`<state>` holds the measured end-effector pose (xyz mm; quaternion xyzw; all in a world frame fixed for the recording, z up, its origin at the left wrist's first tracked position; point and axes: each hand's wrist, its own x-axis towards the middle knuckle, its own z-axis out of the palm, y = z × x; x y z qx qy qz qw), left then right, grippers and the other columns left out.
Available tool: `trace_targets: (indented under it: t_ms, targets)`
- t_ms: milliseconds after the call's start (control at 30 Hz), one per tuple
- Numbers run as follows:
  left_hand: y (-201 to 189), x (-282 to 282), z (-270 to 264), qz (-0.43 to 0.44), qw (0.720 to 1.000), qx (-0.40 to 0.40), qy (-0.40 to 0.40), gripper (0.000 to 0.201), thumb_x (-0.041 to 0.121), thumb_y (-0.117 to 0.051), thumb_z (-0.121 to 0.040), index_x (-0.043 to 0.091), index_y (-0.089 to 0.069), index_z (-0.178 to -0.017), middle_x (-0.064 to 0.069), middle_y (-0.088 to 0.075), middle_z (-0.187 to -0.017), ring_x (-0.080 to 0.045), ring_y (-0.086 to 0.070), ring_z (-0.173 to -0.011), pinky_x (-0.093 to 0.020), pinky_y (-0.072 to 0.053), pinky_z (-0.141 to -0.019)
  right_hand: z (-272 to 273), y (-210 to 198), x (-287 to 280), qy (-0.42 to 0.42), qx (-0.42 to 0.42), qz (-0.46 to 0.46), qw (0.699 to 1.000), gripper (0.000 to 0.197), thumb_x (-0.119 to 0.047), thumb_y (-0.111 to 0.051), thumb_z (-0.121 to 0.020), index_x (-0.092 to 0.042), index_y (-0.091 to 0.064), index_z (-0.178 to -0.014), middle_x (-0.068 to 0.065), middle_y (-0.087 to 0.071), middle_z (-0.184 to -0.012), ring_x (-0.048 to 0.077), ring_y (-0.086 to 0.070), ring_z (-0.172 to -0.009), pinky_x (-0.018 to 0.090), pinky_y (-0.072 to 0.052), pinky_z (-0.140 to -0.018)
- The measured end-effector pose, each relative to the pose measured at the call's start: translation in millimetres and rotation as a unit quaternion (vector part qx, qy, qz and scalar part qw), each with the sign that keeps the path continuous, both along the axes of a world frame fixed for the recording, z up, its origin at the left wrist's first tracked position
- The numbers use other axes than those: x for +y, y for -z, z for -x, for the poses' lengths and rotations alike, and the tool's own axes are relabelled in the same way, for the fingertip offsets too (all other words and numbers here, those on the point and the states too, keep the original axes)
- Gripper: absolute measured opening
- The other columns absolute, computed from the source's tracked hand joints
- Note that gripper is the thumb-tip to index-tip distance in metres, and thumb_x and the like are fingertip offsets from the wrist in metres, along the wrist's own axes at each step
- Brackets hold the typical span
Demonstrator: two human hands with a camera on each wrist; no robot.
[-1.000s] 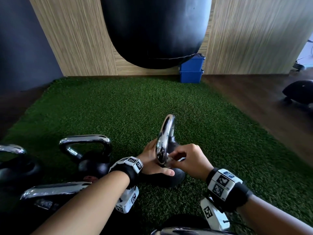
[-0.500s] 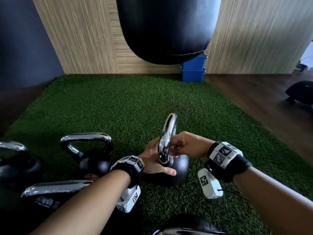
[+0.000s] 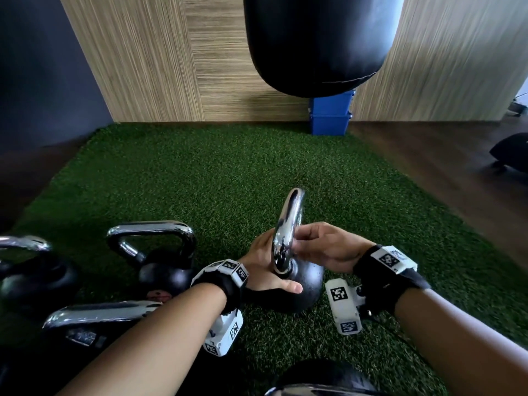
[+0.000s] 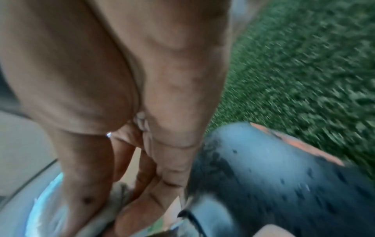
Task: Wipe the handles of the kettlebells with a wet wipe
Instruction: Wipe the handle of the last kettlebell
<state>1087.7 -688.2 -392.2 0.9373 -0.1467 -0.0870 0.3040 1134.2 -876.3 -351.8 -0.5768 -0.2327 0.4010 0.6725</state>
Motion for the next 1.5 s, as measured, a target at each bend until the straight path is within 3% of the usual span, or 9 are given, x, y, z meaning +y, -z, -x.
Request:
trace_targets:
  t_ms: [200,333,400,500,700,967,1133,1367,1500]
  targets:
    - [1.2,-1.5,-5.7,-0.046,0.998,0.045,0.013,0.032,0.052,-0.085,-0.070,0.038,-0.056,-0.070,-0.015,-0.068,-0.116,-0.039,-0.057,-0.123,-0.048,-0.037,-0.116,4.6,16.2,10.6,0.123,0.130,-0.158,0.971,0.031,0.000,-0.053,-0.091,0.003,-0.055,-0.122,0.021,-0.055,-0.111,0.024,-0.054,-0.094,0.027,-0.050,-0.092]
    - [3.0,-0.1,-8.3,-0.001,1.000,0.013,0.012,0.058,0.051,-0.088,-0.066,0.035,-0.064,-0.116,-0.011,-0.056,-0.142,-0.029,-0.046,-0.140,-0.044,-0.033,-0.121,7.3,24.3,14.8,0.158,0.130,-0.174,0.963,0.039,0.005,-0.050,-0.093,0.011,-0.048,-0.132,0.028,-0.052,-0.120,0.029,-0.053,-0.100,0.035,-0.042,-0.105]
    - [2.9,0.4,-8.4,-0.043,0.999,0.028,0.015,0.030,0.059,-0.082,-0.068,0.049,-0.064,-0.090,-0.011,-0.058,-0.137,-0.030,-0.042,-0.141,-0.045,-0.028,-0.122,3.4,21.5,18.9,0.210,0.133,-0.207,0.946,0.038,0.012,-0.049,-0.089,0.015,-0.049,-0.127,0.031,-0.052,-0.123,0.032,-0.057,-0.102,0.039,-0.042,-0.107]
    - [1.9,0.2,-4.0,-0.086,0.995,0.042,0.010,0.022,0.067,-0.075,-0.067,0.055,-0.057,-0.072,-0.013,-0.054,-0.141,-0.027,-0.028,-0.145,-0.046,-0.018,-0.125,-5.9,15.8,24.2,0.267,0.101,-0.231,0.930,0.025,0.015,-0.057,-0.074,0.003,-0.057,-0.095,0.020,-0.065,-0.093,0.026,-0.071,-0.080,0.033,-0.062,-0.080]
    - [-2.3,-2.6,-2.5,-0.086,0.996,0.015,0.015,0.024,0.064,-0.076,-0.071,0.057,-0.053,-0.067,-0.007,-0.060,-0.101,-0.035,-0.047,-0.133,-0.046,-0.022,-0.122,-17.2,15.6,26.0,0.375,-0.058,-0.130,0.916,0.038,0.004,-0.088,-0.058,-0.015,-0.064,-0.081,0.011,-0.072,-0.082,0.023,-0.071,-0.071,0.035,-0.061,-0.064]
    - [-6.3,-0.6,1.3,-0.001,0.999,0.044,0.008,0.030,0.055,-0.087,-0.067,0.049,-0.058,-0.064,-0.033,-0.061,-0.123,-0.048,-0.053,-0.125,-0.048,-0.032,-0.119,-30.9,15.8,37.4,0.510,-0.245,0.057,0.823,0.041,-0.004,-0.086,-0.066,-0.030,-0.062,-0.087,-0.003,-0.072,-0.073,-0.001,-0.064,-0.054,0.014,-0.048,-0.049]
    - [0.6,2.8,0.3,0.102,0.993,0.052,-0.024,0.073,0.057,-0.094,-0.054,0.033,-0.065,-0.116,-0.023,-0.058,-0.136,-0.045,-0.051,-0.132,-0.054,-0.040,-0.115,-40.3,14.8,40.3,0.546,-0.278,0.150,0.776,0.040,-0.016,-0.085,-0.068,-0.031,-0.057,-0.093,-0.007,-0.069,-0.070,-0.003,-0.059,-0.056,0.006,-0.038,-0.049]
    - [6.5,4.4,-4.4,0.064,0.997,0.035,-0.021,0.095,0.063,-0.089,-0.054,0.001,-0.060,-0.119,-0.024,-0.065,-0.124,-0.043,-0.060,-0.121,-0.053,-0.044,-0.111,-48.6,14.8,46.3,0.536,-0.245,0.218,0.778,0.037,-0.018,-0.075,-0.073,-0.022,-0.054,-0.104,0.003,-0.068,-0.076,0.012,-0.057,-0.056,0.020,-0.033,-0.043]
    - [-3.7,2.4,2.6,-0.094,0.995,0.014,-0.044,0.128,0.082,-0.077,-0.050,0.034,-0.026,-0.156,0.006,-0.031,-0.163,-0.019,-0.029,-0.150,-0.067,-0.013,-0.123,-45.9,19.0,46.8,0.487,-0.228,0.289,0.791,0.048,-0.032,-0.079,-0.069,-0.017,-0.049,-0.104,0.004,-0.060,-0.090,0.013,-0.058,-0.066,0.022,-0.038,-0.050]
